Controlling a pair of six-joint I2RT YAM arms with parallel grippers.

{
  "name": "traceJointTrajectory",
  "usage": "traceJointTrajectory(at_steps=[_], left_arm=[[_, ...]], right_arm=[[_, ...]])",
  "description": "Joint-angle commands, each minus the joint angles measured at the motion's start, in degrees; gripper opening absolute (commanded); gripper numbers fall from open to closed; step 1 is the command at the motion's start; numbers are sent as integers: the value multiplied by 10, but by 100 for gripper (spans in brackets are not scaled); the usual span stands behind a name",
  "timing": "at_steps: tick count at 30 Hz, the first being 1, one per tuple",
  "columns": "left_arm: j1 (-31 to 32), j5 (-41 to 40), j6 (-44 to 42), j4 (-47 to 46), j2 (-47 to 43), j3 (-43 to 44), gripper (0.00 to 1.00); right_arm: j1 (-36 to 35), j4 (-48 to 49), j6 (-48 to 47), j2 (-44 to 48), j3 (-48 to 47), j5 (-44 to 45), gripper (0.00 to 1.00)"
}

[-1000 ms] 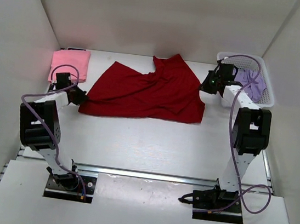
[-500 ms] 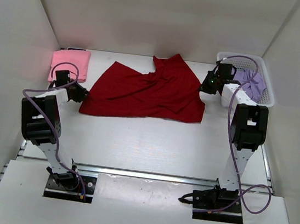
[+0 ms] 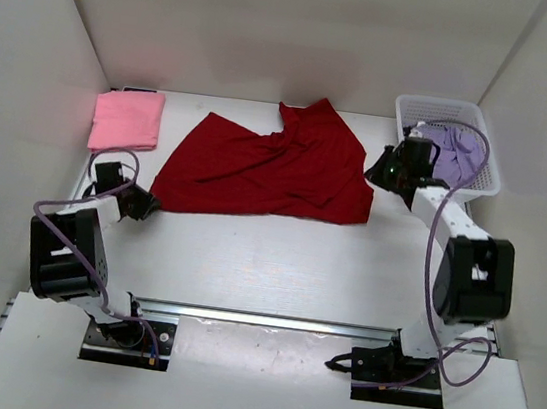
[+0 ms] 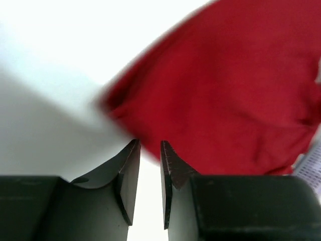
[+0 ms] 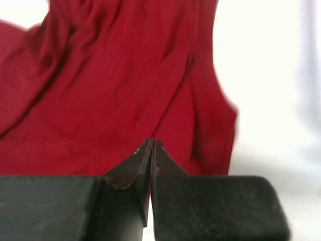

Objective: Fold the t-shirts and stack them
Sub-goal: Flatten out the tshirt

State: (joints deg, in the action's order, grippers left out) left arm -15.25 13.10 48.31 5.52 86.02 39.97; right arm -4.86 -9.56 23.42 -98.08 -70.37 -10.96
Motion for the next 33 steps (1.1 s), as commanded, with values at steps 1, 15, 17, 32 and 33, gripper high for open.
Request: traceJointTrajectory(at_steps=[1, 15, 17, 32, 33], left_arm=[[-22, 0, 27, -18, -28, -48, 34], [-32, 2, 63, -63, -5, -81, 40], [-32, 7, 69, -73, 6, -83, 35], [-25, 3, 72, -113, 30, -46, 8], [-25, 2, 71, -115, 35, -40, 5]], right_arm=[[-10, 91, 43, 87, 120, 5, 0], [14, 183, 80, 141, 313, 9, 37], [6, 185, 77, 141, 323, 16, 38], [30, 208, 62, 34, 268, 1, 39], [30, 207, 62, 32, 268, 2, 40]])
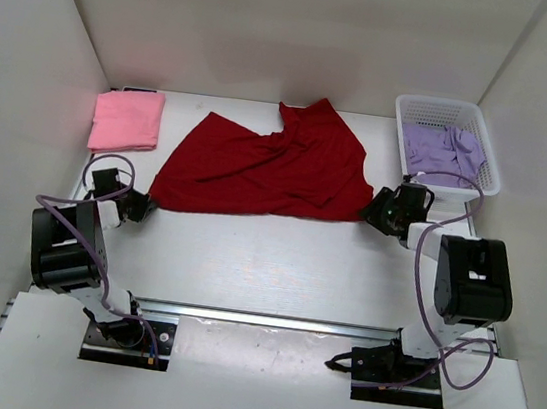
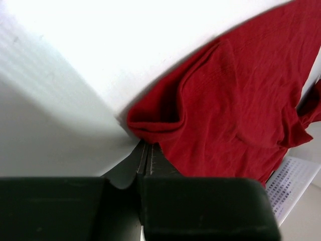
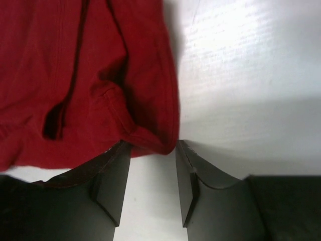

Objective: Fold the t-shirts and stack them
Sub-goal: Flatten out the tshirt

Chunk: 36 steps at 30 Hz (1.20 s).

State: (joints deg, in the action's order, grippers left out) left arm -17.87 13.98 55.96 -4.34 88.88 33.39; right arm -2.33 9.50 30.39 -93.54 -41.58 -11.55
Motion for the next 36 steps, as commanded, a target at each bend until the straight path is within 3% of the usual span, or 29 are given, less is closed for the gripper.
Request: traceJointTrajectory(at_steps=[1, 2, 5, 7, 14, 17, 21, 24, 27, 28, 29, 30, 32, 34, 36], left_arm=[[5, -9, -8, -16, 15, 27, 4], [2, -8, -9, -14, 17, 35, 0], [0, -11, -16, 0, 35, 49, 0], [1, -10, -20, 6, 37, 48, 0], [-11, 3, -48, 83, -14, 35, 0], [-30, 14, -85, 135, -47, 4, 0], [-32, -12, -94, 200, -128, -28, 0], [-39, -26, -96, 252, -191, -52, 0], [-23, -27, -91, 294, -253, -65, 0], [-16, -19, -87, 291, -259, -70, 9], [-13, -18, -85, 299, -273, -72, 20], [-14, -14, -86, 299, -282, -66, 34], [2, -18, -96, 299, -288, -40, 52], [19, -42, -109, 305, -295, 4, 58], [38, -62, -117, 305, -297, 26, 60]], right_arm=[[9, 27, -5, -18, -18, 7, 39], [8, 27, -4, -23, -18, 5, 37], [15, 29, 7, -28, -19, 3, 12], [21, 34, 13, -29, -10, 6, 1], [8, 1, 51, 65, 84, 7, 0], [1, -28, 60, 160, 160, 4, 0], [47, -120, 55, 277, 214, -4, 0], [99, -197, 56, 416, 240, -28, 0], [96, -277, 46, 465, 227, -17, 0], [86, -287, 43, 472, 224, -23, 0], [87, -289, 42, 475, 228, -31, 1], [86, -282, 46, 482, 235, -44, 10], [87, -282, 38, 479, 231, -50, 34], [78, -296, 10, 480, 202, -34, 46], [74, -322, -12, 485, 167, -12, 48]])
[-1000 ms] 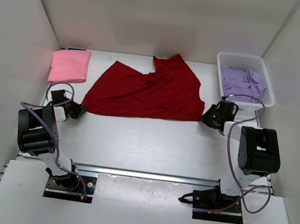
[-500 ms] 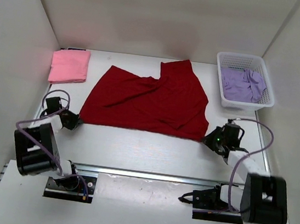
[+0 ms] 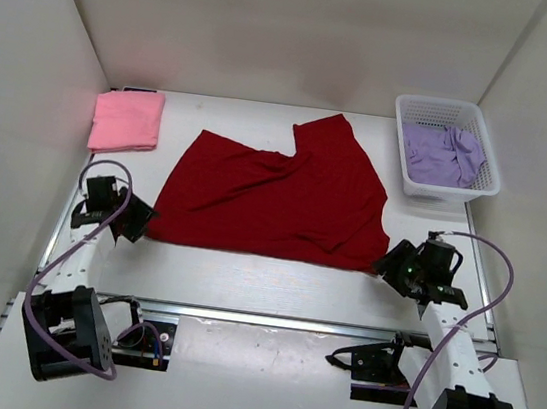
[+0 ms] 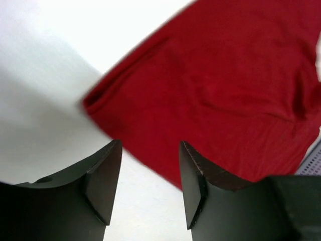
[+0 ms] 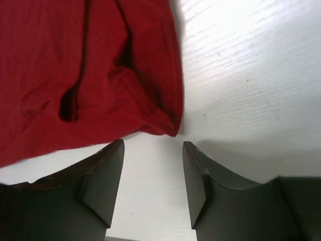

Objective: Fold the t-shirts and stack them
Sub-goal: Flatten out the tshirt

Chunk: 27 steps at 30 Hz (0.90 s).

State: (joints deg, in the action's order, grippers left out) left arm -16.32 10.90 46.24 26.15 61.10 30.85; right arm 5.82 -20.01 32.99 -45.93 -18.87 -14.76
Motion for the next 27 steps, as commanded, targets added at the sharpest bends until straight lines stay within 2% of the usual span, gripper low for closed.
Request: traceJointTrajectory(at_steps=[1, 3, 4, 5, 6, 7, 8, 9, 11, 13, 15, 17, 19, 23, 25, 27], left_arm=[[30, -33, -20, 1, -18, 62, 59], [51, -11, -19, -49, -15, 55, 60], [59, 5, -14, -71, -10, 44, 55], [77, 24, -5, -106, 1, 42, 50], [114, 32, -3, -132, 14, 44, 46], [135, 14, -3, -142, 23, 57, 46], [192, -7, -5, -145, 36, 77, 45], [243, -41, -11, -149, 44, 87, 42], [317, -85, -33, -163, 54, 111, 41], [369, -108, -35, -179, 63, 109, 42], [367, -94, -31, -196, 79, 91, 42], [343, -46, -14, -213, 88, 53, 40], [312, -33, -19, -225, 97, 28, 40], [258, 5, -19, -245, 106, -37, 39], [227, 23, -17, -253, 111, -52, 39], [227, 26, -15, -248, 104, -39, 39]], right_arm=[[-11, -32, -49, 4, -79, 32, 49], [-33, -16, -62, 0, -95, 31, 45], [-46, -6, -58, -14, -104, 30, 43], [-73, 18, -53, -36, -107, 29, 31], [-109, 40, -44, -52, -108, 30, 14], [-127, 47, -40, -80, -114, 33, 6], [-157, 62, -30, -102, -115, 50, 0], [-184, 81, -30, -117, -115, 62, 0], [-194, 110, -23, -147, -104, 79, 0], [-160, 153, -7, -164, -85, 57, 0], [-126, 176, 15, -169, -63, 56, 0], [-111, 183, 15, -160, -40, 59, 0], [-97, 192, 22, -149, -22, 76, 0], [-59, 247, 51, -157, 40, 36, 0], [-29, 248, 42, -168, 44, 6, 0], [-42, 223, 33, -146, 10, 7, 3]])
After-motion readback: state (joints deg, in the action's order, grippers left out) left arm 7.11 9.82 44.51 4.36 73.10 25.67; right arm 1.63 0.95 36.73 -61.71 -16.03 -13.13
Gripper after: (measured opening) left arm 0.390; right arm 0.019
